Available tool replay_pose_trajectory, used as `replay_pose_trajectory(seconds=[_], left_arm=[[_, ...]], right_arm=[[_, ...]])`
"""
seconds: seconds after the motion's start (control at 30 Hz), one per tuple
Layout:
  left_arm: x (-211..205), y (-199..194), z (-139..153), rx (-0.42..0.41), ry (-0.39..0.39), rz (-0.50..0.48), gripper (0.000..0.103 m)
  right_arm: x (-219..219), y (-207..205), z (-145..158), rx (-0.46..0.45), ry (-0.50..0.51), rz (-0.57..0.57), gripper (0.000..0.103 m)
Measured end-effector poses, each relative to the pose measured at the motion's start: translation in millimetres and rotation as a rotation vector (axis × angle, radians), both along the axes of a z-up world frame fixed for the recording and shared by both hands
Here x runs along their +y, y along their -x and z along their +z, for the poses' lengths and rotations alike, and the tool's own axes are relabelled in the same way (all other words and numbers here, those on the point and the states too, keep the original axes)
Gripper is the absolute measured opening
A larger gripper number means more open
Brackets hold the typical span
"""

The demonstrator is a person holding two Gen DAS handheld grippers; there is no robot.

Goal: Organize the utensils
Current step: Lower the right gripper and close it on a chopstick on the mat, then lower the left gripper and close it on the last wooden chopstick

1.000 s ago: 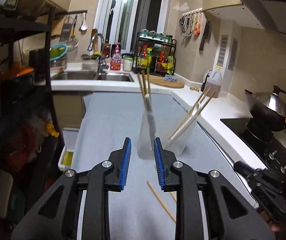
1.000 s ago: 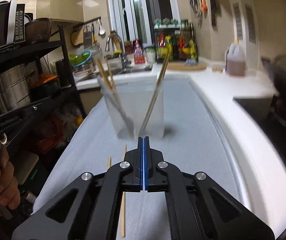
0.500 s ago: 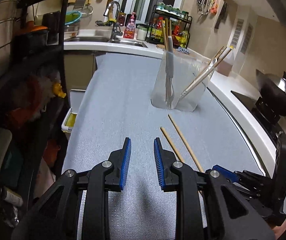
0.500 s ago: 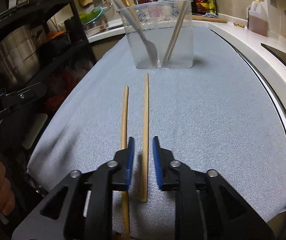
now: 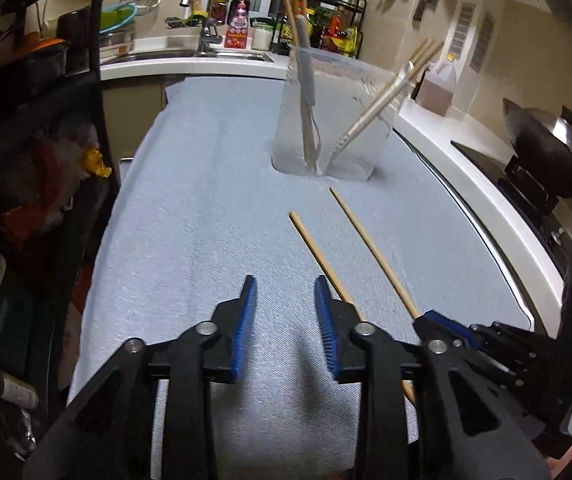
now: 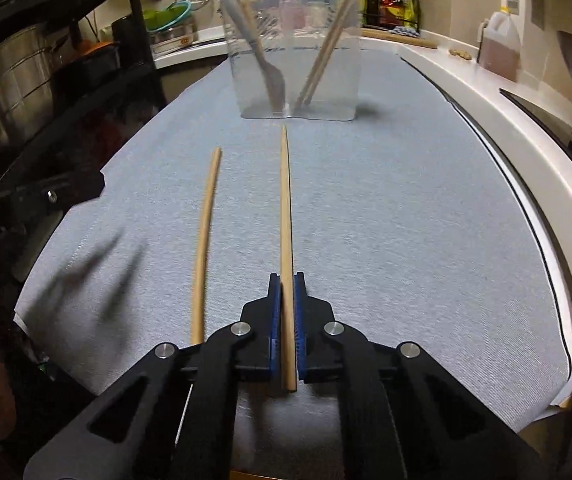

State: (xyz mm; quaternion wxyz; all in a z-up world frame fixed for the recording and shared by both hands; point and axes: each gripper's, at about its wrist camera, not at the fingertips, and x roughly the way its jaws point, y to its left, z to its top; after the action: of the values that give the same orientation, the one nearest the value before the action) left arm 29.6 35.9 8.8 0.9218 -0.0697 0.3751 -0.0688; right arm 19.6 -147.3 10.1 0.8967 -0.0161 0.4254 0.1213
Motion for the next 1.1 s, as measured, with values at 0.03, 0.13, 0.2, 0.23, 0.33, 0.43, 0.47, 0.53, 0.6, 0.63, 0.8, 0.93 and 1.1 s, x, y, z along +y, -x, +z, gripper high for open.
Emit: replay_pose_trajectory(seconds=[0.03, 0.13, 0.2, 0.23, 0.33, 0.43, 0.47, 0.53, 0.6, 0.63, 0.8, 0.93, 1.1], left_arm=[[-5.4, -0.1, -1.8, 0.005, -0.008, -0.01, 0.041], [-21.9, -1.5, -9.8, 0.03, -0.006, -0.041, 0.041], [-30.1, -1.7, -13.7, 0.04, -0.012, -0.05, 0.041], [-33.6, -2.0, -15.6, 0.043, -0.019, -0.054, 0.041], [-46.6, -5.0, -20.4, 0.056, -0.029, -0.068, 0.043], [-59.8, -6.4, -22.6, 0.066, -0.044, -0.082, 0.047], [-63.6, -7.8, -23.5, 0.07, -0.066, -0.078, 0.048], [-67.0, -9.8, -25.1, 0.082, -0.098, -0.067, 0.048], [-69.5, -11.8, -28.1, 0.104, -0.104, -0.063, 0.047], [-71.0, -12.0, -29.7, 0.112, -0.122, -0.058, 0.048], [-71.2, -10.4, -32.0, 0.115, -0.16, -0.054, 0.047], [-65.2, -10.1, -30.9, 0.117, -0.169, -0.041, 0.041], [-54.3, -13.1, -29.7, 0.12, -0.18, -0.022, 0.012]], right_arm=[[-3.2, 0.2, -0.6, -0.001, 0.002, -0.007, 0.007], [-14.9, 4.5, -0.6, -0.007, 0.008, -0.026, 0.007], [-21.6, 6.6, -0.2, -0.008, 0.005, -0.041, 0.007], [-23.6, 7.0, -0.2, -0.009, 0.004, -0.045, 0.007], [-29.5, 9.1, -0.3, -0.014, 0.006, -0.051, 0.007], [-34.6, 11.1, -0.9, -0.014, 0.0, -0.058, 0.007], [-35.0, 11.7, -1.3, -0.014, 0.0, -0.057, 0.007], [-35.2, 12.4, -1.0, -0.014, 0.002, -0.056, 0.007], [-36.5, 12.8, -1.1, -0.011, -0.001, -0.055, 0.007], [-36.8, 13.2, -1.2, -0.011, -0.002, -0.056, 0.007], [-37.4, 13.4, -1.6, -0.012, -0.001, -0.058, 0.007], [-36.8, 13.9, -1.2, -0.011, 0.0, -0.059, 0.008], [-35.4, 13.7, -0.2, -0.008, 0.004, -0.057, 0.008]])
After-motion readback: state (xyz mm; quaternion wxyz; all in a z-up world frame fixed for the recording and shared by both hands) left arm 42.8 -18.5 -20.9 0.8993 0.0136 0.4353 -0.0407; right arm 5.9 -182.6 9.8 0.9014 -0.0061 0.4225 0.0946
